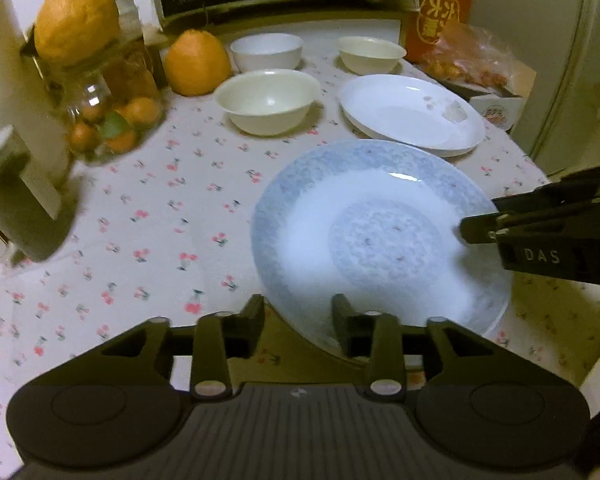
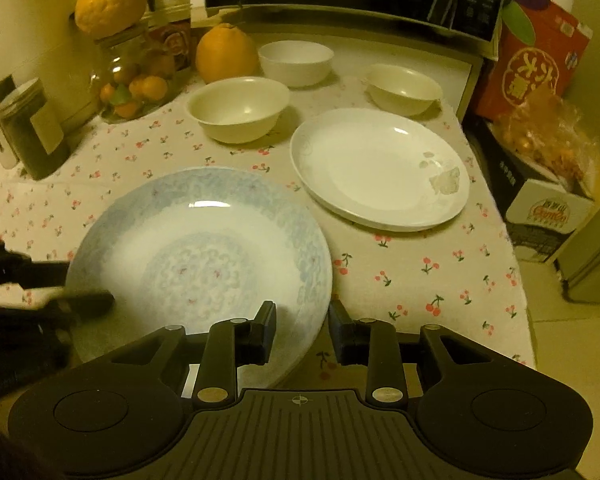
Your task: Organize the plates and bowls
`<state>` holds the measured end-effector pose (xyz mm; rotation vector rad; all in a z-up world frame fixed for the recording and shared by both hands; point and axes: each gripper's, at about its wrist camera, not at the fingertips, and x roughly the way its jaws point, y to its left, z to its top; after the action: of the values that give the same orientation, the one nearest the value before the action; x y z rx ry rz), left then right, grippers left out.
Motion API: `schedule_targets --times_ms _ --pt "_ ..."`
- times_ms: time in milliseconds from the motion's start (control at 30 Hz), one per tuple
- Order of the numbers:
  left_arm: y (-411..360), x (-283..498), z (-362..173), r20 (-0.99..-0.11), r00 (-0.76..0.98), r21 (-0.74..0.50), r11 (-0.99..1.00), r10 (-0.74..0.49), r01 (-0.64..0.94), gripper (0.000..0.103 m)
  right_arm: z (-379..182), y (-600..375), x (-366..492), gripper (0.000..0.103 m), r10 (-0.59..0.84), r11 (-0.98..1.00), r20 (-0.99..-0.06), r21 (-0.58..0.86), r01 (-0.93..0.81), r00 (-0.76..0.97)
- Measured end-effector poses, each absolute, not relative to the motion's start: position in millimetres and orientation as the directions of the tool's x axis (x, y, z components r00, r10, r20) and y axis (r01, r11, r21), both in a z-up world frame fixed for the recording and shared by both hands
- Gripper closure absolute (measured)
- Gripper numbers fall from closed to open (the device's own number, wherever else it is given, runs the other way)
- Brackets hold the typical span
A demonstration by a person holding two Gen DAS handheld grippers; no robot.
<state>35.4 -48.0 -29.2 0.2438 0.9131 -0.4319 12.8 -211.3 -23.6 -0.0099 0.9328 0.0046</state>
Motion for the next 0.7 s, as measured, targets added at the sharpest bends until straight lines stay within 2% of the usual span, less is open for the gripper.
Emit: schedule_targets --times_ms 33,100,500,700 --pt "-47.4 35.5 -29.4 -0.807 0.528 0.011 0.888 -0.263 0.459 0.062 -23.3 -213.2 13.4 0.066 0.011 1.000 -0.804 0.011 -0.004 0.594" --pt "-48.4 34.6 -29.8 -0.810 0.519 0.002 0.883 -0.274 0.469 0.051 -22.2 -217.5 14.3 0.048 0.025 0.999 -0.803 0.039 0.011 0.595" --pt "-49.2 37.8 -24.2 -0.799 0.522 -0.027 0.886 -0.297 0.463 0.018 -19.4 -223.7 17.0 0.022 0.029 0.998 -0.799 0.057 0.027 0.601" --pt "-50.6 39.3 -20.9 -0.796 0.530 -0.024 0.891 -0.291 0.453 0.007 -15.5 -236.2 22.3 0.016 0.034 0.994 -0.791 0.092 0.063 0.611"
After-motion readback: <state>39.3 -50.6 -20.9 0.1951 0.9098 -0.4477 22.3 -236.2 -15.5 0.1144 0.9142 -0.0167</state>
